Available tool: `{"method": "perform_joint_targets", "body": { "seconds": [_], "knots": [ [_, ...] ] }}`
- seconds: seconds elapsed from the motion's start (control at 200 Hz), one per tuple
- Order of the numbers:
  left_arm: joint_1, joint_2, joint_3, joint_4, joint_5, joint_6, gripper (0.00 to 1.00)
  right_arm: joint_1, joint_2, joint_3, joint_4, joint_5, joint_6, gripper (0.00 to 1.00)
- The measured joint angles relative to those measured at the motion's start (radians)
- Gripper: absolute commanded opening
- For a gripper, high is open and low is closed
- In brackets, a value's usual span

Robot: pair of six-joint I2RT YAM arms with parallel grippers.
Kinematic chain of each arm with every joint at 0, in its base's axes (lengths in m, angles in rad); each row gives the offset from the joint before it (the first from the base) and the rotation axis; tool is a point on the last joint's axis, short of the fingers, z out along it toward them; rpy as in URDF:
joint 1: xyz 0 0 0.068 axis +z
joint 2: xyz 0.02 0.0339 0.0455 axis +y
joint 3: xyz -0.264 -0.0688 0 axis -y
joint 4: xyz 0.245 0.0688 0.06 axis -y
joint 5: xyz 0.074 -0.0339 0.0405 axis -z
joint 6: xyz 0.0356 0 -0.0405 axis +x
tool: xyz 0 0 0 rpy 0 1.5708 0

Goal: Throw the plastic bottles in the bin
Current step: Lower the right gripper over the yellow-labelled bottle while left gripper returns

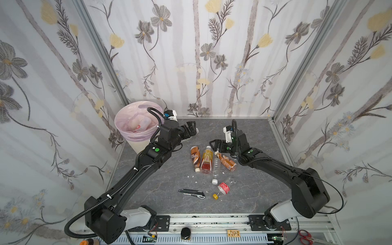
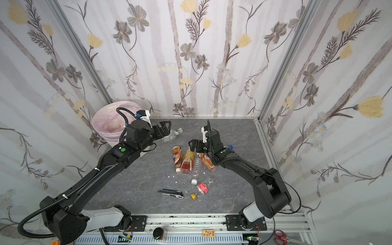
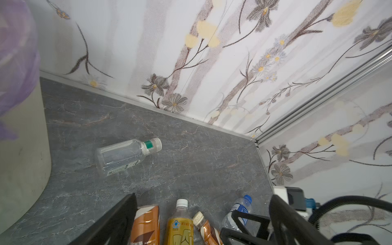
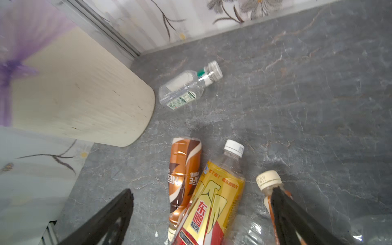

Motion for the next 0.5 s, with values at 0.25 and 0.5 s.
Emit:
{"method": "perform_joint_targets", "body": {
  "seconds": [0.25,0.5],
  "knots": [
    [-0.01,-0.024,-0.14,0.027,0.065,-0.071,1.0,0.094,0.182,0.116,-0.128,0.097,-0.042,0.86],
    [-0.006,-0.098,-0.272,0.021,0.074,-0.099,1.0,0.142,0.287,0.177,-0.224,0.135,-0.072,0.83]
  ]
}}
